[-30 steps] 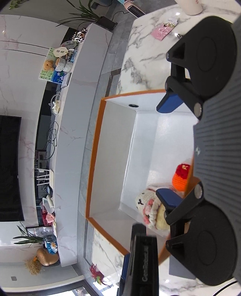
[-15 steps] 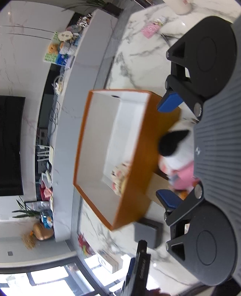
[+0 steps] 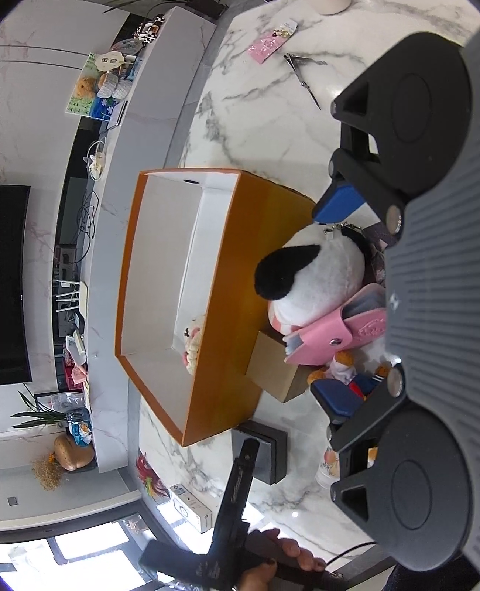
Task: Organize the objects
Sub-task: 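Move the left gripper to the dark grey case while the right gripper reaches the card deck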
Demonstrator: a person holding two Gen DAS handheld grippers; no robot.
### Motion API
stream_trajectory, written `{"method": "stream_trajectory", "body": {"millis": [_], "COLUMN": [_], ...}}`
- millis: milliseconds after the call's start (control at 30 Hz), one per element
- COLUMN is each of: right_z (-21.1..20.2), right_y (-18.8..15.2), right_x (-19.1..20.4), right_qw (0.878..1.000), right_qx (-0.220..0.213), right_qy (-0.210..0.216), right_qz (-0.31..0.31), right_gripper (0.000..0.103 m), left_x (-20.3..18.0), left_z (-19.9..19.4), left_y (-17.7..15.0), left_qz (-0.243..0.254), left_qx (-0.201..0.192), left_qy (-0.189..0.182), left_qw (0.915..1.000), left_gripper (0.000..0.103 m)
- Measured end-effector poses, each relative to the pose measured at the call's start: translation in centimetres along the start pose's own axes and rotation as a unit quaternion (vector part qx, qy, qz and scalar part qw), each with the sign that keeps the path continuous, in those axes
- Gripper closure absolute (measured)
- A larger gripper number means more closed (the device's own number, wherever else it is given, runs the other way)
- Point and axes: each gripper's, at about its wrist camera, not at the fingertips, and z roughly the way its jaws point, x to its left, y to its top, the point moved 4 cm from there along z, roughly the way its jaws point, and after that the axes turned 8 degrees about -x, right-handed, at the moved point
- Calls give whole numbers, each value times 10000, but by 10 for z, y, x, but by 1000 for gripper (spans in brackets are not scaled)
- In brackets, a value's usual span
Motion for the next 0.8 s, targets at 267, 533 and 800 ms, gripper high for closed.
{"method": "stream_trajectory", "body": {"millis": [267,533,800], "right_z": [5,21,16], "right_y": [-9,-38,-45], "right_x": [-19,-40,-46], "right_qw": [9997,9989,9971], "right_qx": [154,460,506], "right_qy": [-180,-41,479], "right_qz": [56,-125,-303], "right_gripper": [10,2,2], "left_x": [-15,-20,-9], "left_z": [9,6,1], "left_y": [-3,-9,-7], "left_qz": [440,660,83], "left_qx": [-208,-237,-184], "left_qy": [310,517,149], "left_qw": [9983,9962,9997], "left_gripper": [13,12,12]}}
